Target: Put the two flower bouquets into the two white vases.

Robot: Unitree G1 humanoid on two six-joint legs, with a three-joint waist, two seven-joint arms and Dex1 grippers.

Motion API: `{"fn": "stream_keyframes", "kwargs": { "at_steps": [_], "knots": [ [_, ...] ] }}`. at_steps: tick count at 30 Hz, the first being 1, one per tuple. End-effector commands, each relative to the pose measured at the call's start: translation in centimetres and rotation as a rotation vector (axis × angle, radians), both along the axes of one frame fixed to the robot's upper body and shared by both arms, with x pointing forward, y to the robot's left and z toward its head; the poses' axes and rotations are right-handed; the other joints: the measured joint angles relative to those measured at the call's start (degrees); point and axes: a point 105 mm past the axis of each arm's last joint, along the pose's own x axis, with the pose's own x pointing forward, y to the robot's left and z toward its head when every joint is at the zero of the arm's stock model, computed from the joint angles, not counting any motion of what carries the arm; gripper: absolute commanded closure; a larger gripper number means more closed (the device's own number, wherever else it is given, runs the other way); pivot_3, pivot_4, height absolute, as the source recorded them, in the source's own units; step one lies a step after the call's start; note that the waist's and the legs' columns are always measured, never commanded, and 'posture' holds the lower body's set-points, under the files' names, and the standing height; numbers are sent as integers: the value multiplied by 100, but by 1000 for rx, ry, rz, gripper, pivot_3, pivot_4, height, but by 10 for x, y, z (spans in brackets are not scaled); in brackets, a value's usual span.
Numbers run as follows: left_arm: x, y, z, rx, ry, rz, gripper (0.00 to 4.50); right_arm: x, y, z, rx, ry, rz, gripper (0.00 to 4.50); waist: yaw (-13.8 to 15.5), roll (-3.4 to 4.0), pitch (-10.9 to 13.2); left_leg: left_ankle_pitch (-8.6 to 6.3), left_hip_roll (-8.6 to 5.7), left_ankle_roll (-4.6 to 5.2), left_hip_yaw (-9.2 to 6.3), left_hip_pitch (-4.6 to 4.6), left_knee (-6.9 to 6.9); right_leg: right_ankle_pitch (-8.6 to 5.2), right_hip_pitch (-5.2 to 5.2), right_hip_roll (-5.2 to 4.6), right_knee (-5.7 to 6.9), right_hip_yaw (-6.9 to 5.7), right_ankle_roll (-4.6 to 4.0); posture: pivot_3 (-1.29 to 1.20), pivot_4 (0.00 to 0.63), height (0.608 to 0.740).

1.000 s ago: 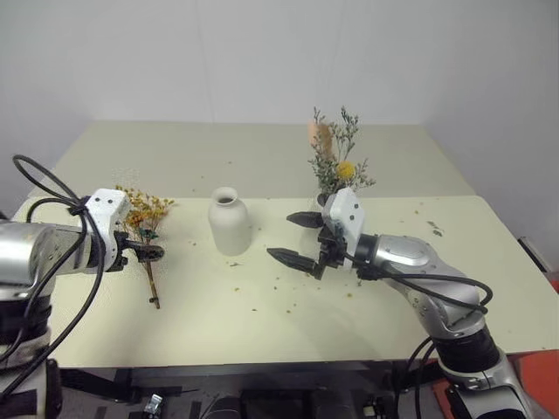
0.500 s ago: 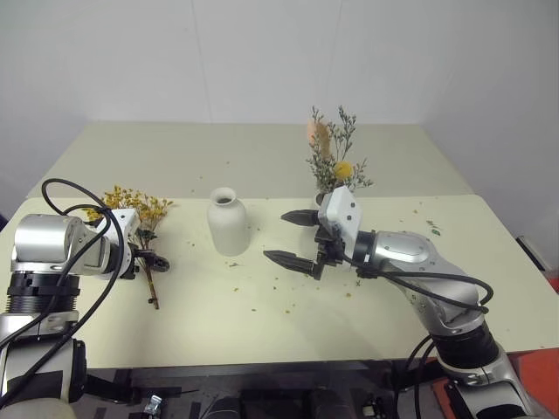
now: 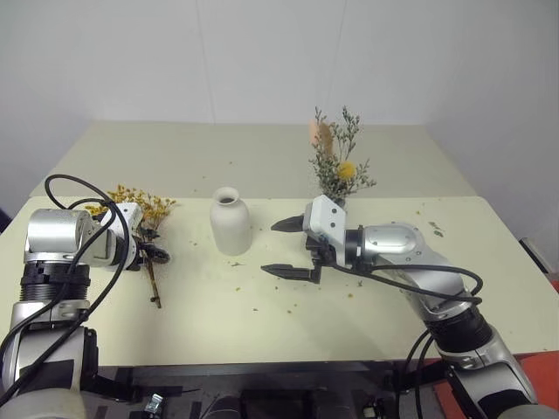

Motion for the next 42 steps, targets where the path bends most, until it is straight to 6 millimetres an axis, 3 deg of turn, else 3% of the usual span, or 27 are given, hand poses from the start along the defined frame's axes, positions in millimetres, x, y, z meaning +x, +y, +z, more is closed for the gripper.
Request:
{"fn": "stream_keyframes", "kwargs": {
  "at_steps": [1,7,13,18,21,23,26,30,35,42],
  "knots": [
    [1,-2,-1,-16,5,-4,2410,-2,3,12,13,-56,27,0,1,0,0,0,-1,0,0,0,0,0,0,0,0,0,0,0,150,740],
    [3,4,4,11,-26,19,4269,-1,3,11,14,-53,28,0,-2,0,0,0,0,0,0,0,0,1,0,0,0,0,-2,0,150,740],
    [7,16,26,97,-110,59,4269,1,5,12,15,-51,23,0,-10,0,0,0,0,0,0,-1,0,2,-2,0,1,0,-3,0,150,740],
    [18,18,70,153,-309,65,4269,7,8,15,7,-63,-5,0,-19,0,0,0,1,-1,-2,-12,0,4,-10,0,0,-1,-5,0,150,740],
    [27,1,126,102,-597,21,4269,12,10,19,6,-70,-41,0,-11,-3,1,1,0,-2,-3,-17,1,5,-13,-2,0,-4,-7,0,150,740],
    [27,-12,152,57,-732,-21,4269,15,10,21,12,-72,-67,0,5,-3,1,1,-1,-3,-4,-20,1,5,-14,-4,-2,-7,-7,0,150,740],
    [25,-37,181,34,-936,-95,4269,21,11,23,19,-63,-127,0,4,-3,1,1,-8,-4,-4,-19,1,6,-12,-13,-2,-7,-6,0,150,740],
    [20,-62,206,-39,-1151,-189,4269,18,11,25,23,-60,-133,0,12,-4,1,2,-11,-5,-3,-19,3,9,-10,-17,-1,-7,-4,0,150,740],
    [15,-98,221,-154,-1273,-324,4269,20,9,28,54,-34,-178,0,-1,-4,0,2,-11,-5,-4,-20,3,10,-10,-16,-3,-7,-4,0,150,740],
    [16,-128,205,-210,-1200,-533,4269,22,8,41,143,28,-240,0,-24,-4,0,2,-11,-4,-4,-19,3,10,-9,-14,-1,-6,-4,0,150,740]
  ]
}}
